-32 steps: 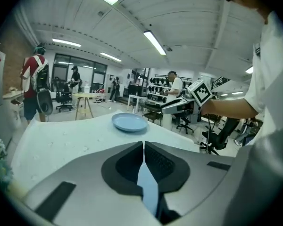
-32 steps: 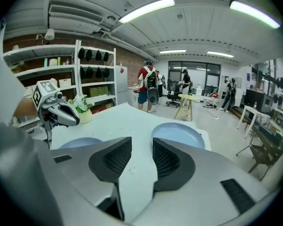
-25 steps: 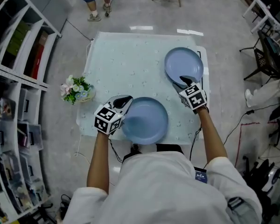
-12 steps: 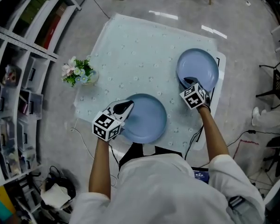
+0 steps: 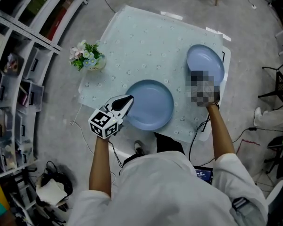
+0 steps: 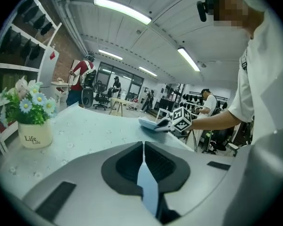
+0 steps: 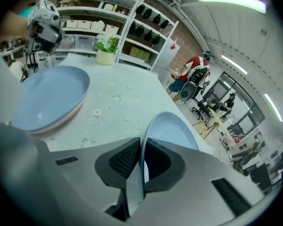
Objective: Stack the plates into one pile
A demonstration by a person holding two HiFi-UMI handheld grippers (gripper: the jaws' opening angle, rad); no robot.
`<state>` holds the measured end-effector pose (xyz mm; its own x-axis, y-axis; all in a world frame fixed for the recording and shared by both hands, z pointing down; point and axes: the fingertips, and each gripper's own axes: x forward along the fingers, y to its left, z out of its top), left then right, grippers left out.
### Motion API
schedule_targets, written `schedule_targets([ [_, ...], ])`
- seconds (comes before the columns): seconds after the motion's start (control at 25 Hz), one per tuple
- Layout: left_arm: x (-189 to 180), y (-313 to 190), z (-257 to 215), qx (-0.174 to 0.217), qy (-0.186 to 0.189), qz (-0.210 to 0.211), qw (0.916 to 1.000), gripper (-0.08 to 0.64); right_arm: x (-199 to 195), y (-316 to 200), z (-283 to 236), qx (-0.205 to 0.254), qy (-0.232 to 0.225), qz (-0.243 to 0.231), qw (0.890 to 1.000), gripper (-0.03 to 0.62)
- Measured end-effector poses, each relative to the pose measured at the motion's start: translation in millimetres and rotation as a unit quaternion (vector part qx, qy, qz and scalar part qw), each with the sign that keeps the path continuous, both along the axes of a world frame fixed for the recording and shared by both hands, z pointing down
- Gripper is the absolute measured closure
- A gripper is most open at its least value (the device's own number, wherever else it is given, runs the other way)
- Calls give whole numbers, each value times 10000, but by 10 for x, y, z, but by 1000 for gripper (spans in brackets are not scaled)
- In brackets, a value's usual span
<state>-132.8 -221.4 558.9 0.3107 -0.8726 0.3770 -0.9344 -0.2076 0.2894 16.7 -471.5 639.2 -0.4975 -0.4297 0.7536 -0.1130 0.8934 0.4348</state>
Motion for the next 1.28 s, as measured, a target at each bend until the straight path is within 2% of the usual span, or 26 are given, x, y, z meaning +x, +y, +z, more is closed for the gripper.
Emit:
schedule_targets([
  [0.12,-28,236,-30,88,-58,-58,9999,531,9,275,-287,71,-320,137,9994,551],
  [0.2,-74,443,-36,65,-212,-86,9997,531,-29,596,-471,198,-419,62,9989,551],
  [0.28,-127,710,-29,27,-321,-213,9993,531,-70,1006,-628,370,-412,-142,9984,551],
  [0.44,-285,1288,-33,6,-211,-683,9974,531,-264,1855,-888,638,-379,-675,9950,551],
  [0.68,-396,2044,-27,-116,-424,-980,9942,531,-531,2904,-818,566,-245,-1413,9880,548],
  [0.8,-500,2349,-22,-207,-584,-1097,9920,531,-662,3218,-660,403,-187,-1524,9873,543],
  [1.0,-599,2778,33,-345,-595,-1286,9893,531,-870,3542,-428,378,117,-1799,9829,541],
  [1.28,-571,3043,126,-446,-630,-1302,9885,531,-941,3828,-221,142,226,-1870,9820,537],
])
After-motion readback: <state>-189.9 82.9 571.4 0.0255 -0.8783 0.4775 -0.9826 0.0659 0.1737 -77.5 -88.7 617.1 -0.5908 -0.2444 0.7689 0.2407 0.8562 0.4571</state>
